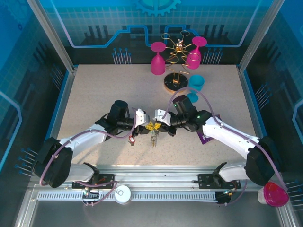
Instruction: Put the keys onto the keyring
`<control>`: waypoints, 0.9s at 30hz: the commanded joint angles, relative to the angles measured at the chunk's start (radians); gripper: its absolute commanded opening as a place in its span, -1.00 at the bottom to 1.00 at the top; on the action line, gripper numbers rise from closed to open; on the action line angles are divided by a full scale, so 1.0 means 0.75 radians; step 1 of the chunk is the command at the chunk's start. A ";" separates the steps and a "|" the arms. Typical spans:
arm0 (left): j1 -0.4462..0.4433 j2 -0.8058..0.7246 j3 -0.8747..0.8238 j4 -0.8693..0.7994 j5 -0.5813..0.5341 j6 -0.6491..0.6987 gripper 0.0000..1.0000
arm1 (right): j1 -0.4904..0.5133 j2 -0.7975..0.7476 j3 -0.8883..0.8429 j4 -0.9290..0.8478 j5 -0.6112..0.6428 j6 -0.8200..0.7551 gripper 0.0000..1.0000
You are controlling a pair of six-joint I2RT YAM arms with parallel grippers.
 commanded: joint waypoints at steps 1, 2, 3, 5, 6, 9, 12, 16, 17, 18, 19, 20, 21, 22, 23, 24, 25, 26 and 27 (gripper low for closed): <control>-0.010 -0.023 0.045 -0.047 0.009 0.039 -0.78 | 0.046 0.031 0.073 -0.113 0.024 -0.067 -1.00; -0.012 -0.022 0.048 -0.051 0.011 0.039 -0.82 | 0.054 0.041 0.085 -0.126 0.034 -0.073 -1.00; -0.014 -0.023 0.054 -0.052 0.013 0.039 -0.87 | 0.062 0.050 0.098 -0.136 0.044 -0.074 -1.00; -0.016 -0.026 0.055 -0.049 0.023 0.036 -1.00 | 0.066 0.053 0.103 -0.136 0.035 -0.063 -1.00; -0.016 -0.028 0.052 -0.041 0.024 0.033 -1.00 | 0.060 0.041 0.090 -0.107 0.031 -0.043 -1.00; -0.015 -0.039 0.026 0.003 0.033 0.020 -1.00 | 0.001 -0.039 -0.008 0.067 -0.052 0.071 -0.77; -0.016 -0.049 -0.029 0.123 0.049 -0.023 -1.00 | -0.097 -0.140 -0.184 0.336 -0.205 0.225 -0.56; -0.015 -0.045 -0.106 0.320 0.080 -0.094 -1.00 | -0.155 -0.189 -0.377 0.654 -0.306 0.373 -0.49; -0.016 -0.043 -0.120 0.349 0.088 -0.102 -1.00 | -0.155 -0.185 -0.401 0.700 -0.314 0.389 -0.47; -0.016 -0.039 -0.127 0.368 0.091 -0.113 -1.00 | -0.156 -0.178 -0.418 0.734 -0.320 0.407 -0.47; -0.015 -0.038 -0.129 0.369 0.095 -0.114 -1.00 | -0.155 -0.168 -0.425 0.762 -0.329 0.420 -0.46; -0.016 -0.037 -0.130 0.369 0.100 -0.114 -1.00 | -0.155 -0.161 -0.430 0.784 -0.340 0.429 -0.46; -0.016 -0.037 -0.133 0.369 0.102 -0.113 -1.00 | -0.154 -0.153 -0.435 0.795 -0.352 0.440 -0.46; -0.016 -0.038 -0.132 0.371 0.104 -0.116 -1.00 | -0.156 -0.146 -0.440 0.838 -0.358 0.449 -0.46; -0.016 -0.039 -0.134 0.373 0.103 -0.116 -1.00 | -0.154 -0.139 -0.442 0.855 -0.363 0.455 -0.46; -0.015 -0.037 -0.134 0.377 0.103 -0.118 -1.00 | -0.155 -0.130 -0.440 0.862 -0.366 0.458 -0.46; -0.015 -0.035 -0.134 0.380 0.105 -0.120 -1.00 | -0.155 -0.123 -0.439 0.868 -0.372 0.458 -0.47; -0.016 -0.034 -0.135 0.385 0.106 -0.124 -1.00 | -0.155 -0.116 -0.437 0.876 -0.378 0.460 -0.48; -0.016 -0.034 -0.134 0.390 0.107 -0.127 -1.00 | -0.154 -0.106 -0.434 0.881 -0.385 0.463 -0.49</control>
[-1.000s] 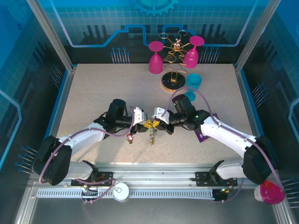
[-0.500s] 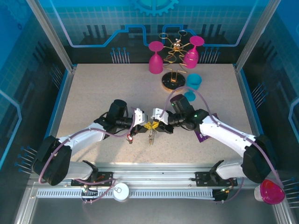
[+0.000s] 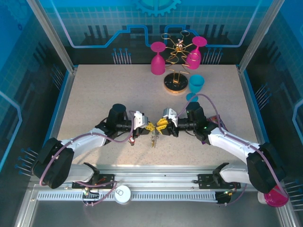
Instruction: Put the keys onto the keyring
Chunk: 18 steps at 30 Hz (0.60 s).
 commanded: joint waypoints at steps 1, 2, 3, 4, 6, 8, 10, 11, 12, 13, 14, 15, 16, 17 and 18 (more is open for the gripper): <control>-0.005 -0.019 -0.007 0.087 0.081 -0.016 -1.00 | -0.007 0.030 0.001 0.114 -0.071 0.042 -0.50; -0.004 -0.018 -0.007 0.094 0.083 -0.020 -1.00 | -0.005 0.039 0.005 0.113 -0.073 0.042 -0.52; -0.006 -0.016 -0.007 0.097 0.086 -0.025 -1.00 | -0.005 0.044 0.007 0.115 -0.074 0.040 -0.54; -0.006 -0.016 -0.005 0.101 0.088 -0.027 -1.00 | -0.003 0.048 0.011 0.114 -0.073 0.039 -0.56; -0.004 -0.016 -0.005 0.101 0.090 -0.031 -1.00 | -0.001 0.056 0.011 0.110 -0.063 0.030 -0.58; -0.004 -0.016 -0.006 0.105 0.095 -0.037 -1.00 | 0.003 0.065 0.019 0.085 -0.051 0.011 -0.60; -0.005 -0.015 -0.007 0.107 0.099 -0.043 -1.00 | 0.007 0.078 0.030 0.077 -0.048 -0.002 -0.63; -0.004 -0.016 -0.009 0.107 0.100 -0.043 -1.00 | 0.009 0.082 0.034 0.082 -0.051 -0.002 -0.67; -0.007 -0.016 -0.006 0.107 0.100 -0.045 -1.00 | 0.010 0.088 0.039 0.089 -0.054 0.001 -0.74; -0.006 -0.016 -0.004 0.107 0.101 -0.047 -1.00 | 0.013 0.095 0.045 0.093 -0.061 0.001 -0.81; -0.007 -0.016 -0.003 0.105 0.099 -0.047 -1.00 | 0.015 0.100 0.051 0.095 -0.066 0.002 -0.90; -0.008 -0.016 0.001 0.100 0.091 -0.049 -1.00 | 0.015 0.103 0.057 0.096 -0.071 0.000 -1.00; -0.008 -0.017 0.003 0.090 0.078 -0.050 -1.00 | 0.015 0.104 0.060 0.094 -0.076 -0.002 -1.00; -0.008 -0.020 0.006 0.079 0.062 -0.049 -0.96 | 0.016 0.103 0.061 0.088 -0.078 -0.008 -1.00; -0.006 -0.025 0.010 0.063 0.042 -0.048 -0.88 | 0.016 0.098 0.069 0.063 -0.078 -0.025 -1.00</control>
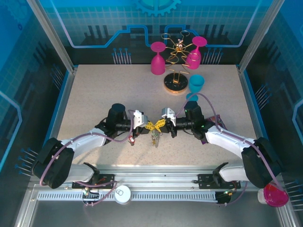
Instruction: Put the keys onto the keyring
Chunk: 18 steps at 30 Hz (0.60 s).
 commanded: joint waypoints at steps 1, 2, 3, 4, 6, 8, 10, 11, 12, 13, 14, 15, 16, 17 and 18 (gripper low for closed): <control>-0.012 -0.032 0.017 0.011 0.013 0.001 -0.83 | 0.013 0.009 0.062 -0.016 -0.019 -0.049 -1.00; -0.013 -0.041 0.026 -0.029 -0.004 0.018 -0.76 | 0.014 0.002 0.075 -0.092 -0.005 -0.075 -1.00; -0.013 -0.050 0.035 -0.070 -0.017 0.038 -0.72 | 0.015 -0.006 0.087 -0.142 0.012 -0.104 -1.00; -0.012 -0.058 0.043 -0.105 -0.027 0.059 -0.70 | 0.017 -0.013 0.100 -0.193 0.028 -0.130 -1.00; -0.012 -0.071 0.063 -0.180 -0.042 0.100 -0.67 | 0.024 -0.022 0.136 -0.313 0.072 -0.197 -1.00; -0.012 -0.079 0.076 -0.222 -0.050 0.119 -0.65 | 0.038 -0.027 0.172 -0.406 0.114 -0.247 -1.00; -0.013 -0.078 0.084 -0.234 -0.051 0.122 -0.65 | 0.048 -0.022 0.197 -0.464 0.140 -0.281 -1.00; -0.011 -0.074 0.090 -0.237 -0.051 0.122 -0.65 | 0.055 -0.016 0.213 -0.488 0.152 -0.296 -1.00; -0.011 -0.071 0.094 -0.243 -0.051 0.120 -0.65 | 0.063 -0.012 0.226 -0.510 0.164 -0.309 -1.00; -0.012 -0.069 0.099 -0.248 -0.049 0.122 -0.65 | 0.070 -0.006 0.240 -0.535 0.172 -0.321 -1.00; -0.011 -0.066 0.103 -0.253 -0.051 0.122 -0.66 | 0.078 -0.002 0.254 -0.556 0.183 -0.335 -1.00; -0.012 -0.065 0.107 -0.263 -0.049 0.128 -0.68 | 0.086 0.000 0.269 -0.578 0.194 -0.349 -1.00; -0.012 -0.064 0.111 -0.274 -0.049 0.131 -0.72 | 0.094 0.004 0.277 -0.592 0.202 -0.358 -1.00; -0.012 -0.063 0.115 -0.285 -0.049 0.139 -0.77 | 0.099 0.005 0.290 -0.606 0.204 -0.365 -1.00; -0.011 -0.063 0.119 -0.300 -0.049 0.150 -0.84 | 0.104 0.007 0.297 -0.619 0.206 -0.371 -1.00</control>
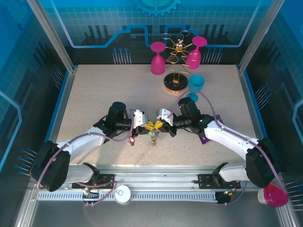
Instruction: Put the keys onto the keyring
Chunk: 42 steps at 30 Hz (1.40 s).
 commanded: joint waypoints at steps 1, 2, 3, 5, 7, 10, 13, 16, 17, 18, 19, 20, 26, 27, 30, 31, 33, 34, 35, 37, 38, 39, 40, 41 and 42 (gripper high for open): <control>-0.008 -0.014 0.053 -0.083 0.006 0.061 -0.91 | 0.035 0.006 0.064 -0.108 0.014 -0.074 -1.00; -0.010 -0.013 0.058 -0.103 0.006 0.076 -0.99 | 0.041 0.006 0.064 -0.122 0.015 -0.080 -1.00; -0.009 -0.015 0.060 -0.111 0.002 0.084 -1.00 | 0.044 0.004 0.105 -0.133 0.015 -0.084 -1.00; -0.010 -0.023 0.055 -0.107 0.001 0.086 -1.00 | 0.041 -0.013 0.105 -0.124 0.008 -0.072 -1.00; -0.009 -0.035 0.035 -0.067 0.004 0.072 -1.00 | 0.009 -0.059 0.042 -0.026 -0.023 0.003 -0.78; -0.009 -0.051 -0.028 0.092 0.019 -0.004 -1.00 | -0.075 -0.139 -0.101 0.203 -0.129 0.152 -0.50; -0.009 -0.043 -0.091 0.293 0.044 -0.124 -1.00 | -0.107 -0.169 -0.198 0.324 -0.146 0.215 -0.49; -0.008 -0.020 -0.113 0.396 0.075 -0.194 -1.00 | -0.107 -0.156 -0.233 0.359 -0.145 0.239 -0.49; -0.010 -0.012 -0.119 0.422 0.081 -0.211 -1.00 | -0.105 -0.146 -0.238 0.367 -0.140 0.242 -0.48; -0.010 -0.006 -0.122 0.440 0.085 -0.223 -1.00 | -0.102 -0.137 -0.239 0.364 -0.131 0.240 -0.47; -0.009 -0.001 -0.124 0.458 0.086 -0.233 -1.00 | -0.097 -0.125 -0.235 0.361 -0.127 0.237 -0.47; -0.009 0.005 -0.128 0.474 0.088 -0.244 -1.00 | -0.092 -0.114 -0.231 0.362 -0.127 0.234 -0.46; -0.012 0.016 -0.134 0.505 0.100 -0.269 -1.00 | -0.063 -0.063 -0.204 0.398 -0.134 0.238 -0.45; -0.010 0.015 -0.134 0.506 0.101 -0.269 -1.00 | -0.061 -0.057 -0.201 0.407 -0.133 0.241 -0.45; -0.011 0.015 -0.134 0.503 0.100 -0.269 -1.00 | -0.056 -0.046 -0.198 0.439 -0.137 0.254 -0.47; -0.011 0.014 -0.135 0.504 0.102 -0.269 -1.00 | -0.056 -0.047 -0.198 0.449 -0.137 0.258 -0.48; -0.011 0.014 -0.136 0.497 0.102 -0.265 -1.00 | -0.057 -0.049 -0.199 0.457 -0.133 0.260 -0.50; -0.012 0.012 -0.136 0.495 0.104 -0.262 -1.00 | -0.056 -0.052 -0.201 0.459 -0.129 0.259 -0.51; -0.012 0.011 -0.136 0.489 0.104 -0.258 -1.00 | -0.056 -0.056 -0.204 0.460 -0.126 0.259 -0.52; -0.012 0.012 -0.135 0.481 0.104 -0.250 -1.00 | -0.056 -0.065 -0.209 0.457 -0.114 0.256 -0.52; -0.013 0.012 -0.134 0.478 0.104 -0.247 -1.00 | -0.056 -0.071 -0.211 0.455 -0.105 0.252 -0.52; -0.011 0.011 -0.134 0.476 0.101 -0.245 -1.00 | -0.057 -0.078 -0.216 0.451 -0.095 0.249 -0.52; -0.011 0.010 -0.136 0.473 0.100 -0.241 -1.00 | -0.058 -0.086 -0.223 0.450 -0.088 0.245 -0.52; -0.010 0.010 -0.134 0.472 0.101 -0.238 -1.00 | -0.060 -0.095 -0.228 0.451 -0.082 0.243 -0.52; -0.011 0.010 -0.134 0.470 0.101 -0.239 -1.00 | -0.060 -0.099 -0.233 0.451 -0.080 0.241 -0.52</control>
